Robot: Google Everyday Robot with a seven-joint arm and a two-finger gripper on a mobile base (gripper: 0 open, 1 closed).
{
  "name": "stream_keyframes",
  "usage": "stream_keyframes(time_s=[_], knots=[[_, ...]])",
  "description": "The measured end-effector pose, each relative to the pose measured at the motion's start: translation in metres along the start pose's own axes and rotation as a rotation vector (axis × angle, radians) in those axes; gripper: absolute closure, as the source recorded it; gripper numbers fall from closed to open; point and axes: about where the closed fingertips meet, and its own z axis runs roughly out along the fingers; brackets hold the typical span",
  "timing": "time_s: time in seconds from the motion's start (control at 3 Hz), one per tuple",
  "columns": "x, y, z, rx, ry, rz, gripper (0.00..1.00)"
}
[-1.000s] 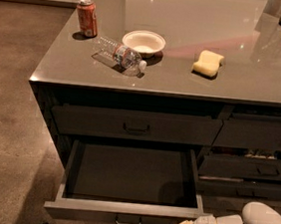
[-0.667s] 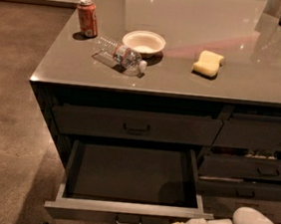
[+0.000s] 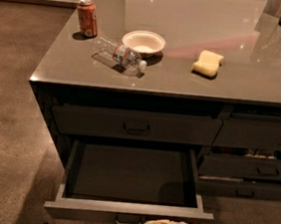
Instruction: Close middle drawer
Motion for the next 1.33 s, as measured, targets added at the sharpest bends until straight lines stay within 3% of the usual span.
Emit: stream_keyframes(time_s=[0.33,0.67,1.0,1.33], knots=[[0.008,-0.019,0.002,0.083,0.020,-0.002,1.00],[0.016,-0.022,0.026,0.076,0.040,-0.030,1.00],[0.043,-0.038,0.054,0.095,0.067,-0.064,1.00],[0.045,-0.042,0.057,0.101,0.067,-0.070,1.00]])
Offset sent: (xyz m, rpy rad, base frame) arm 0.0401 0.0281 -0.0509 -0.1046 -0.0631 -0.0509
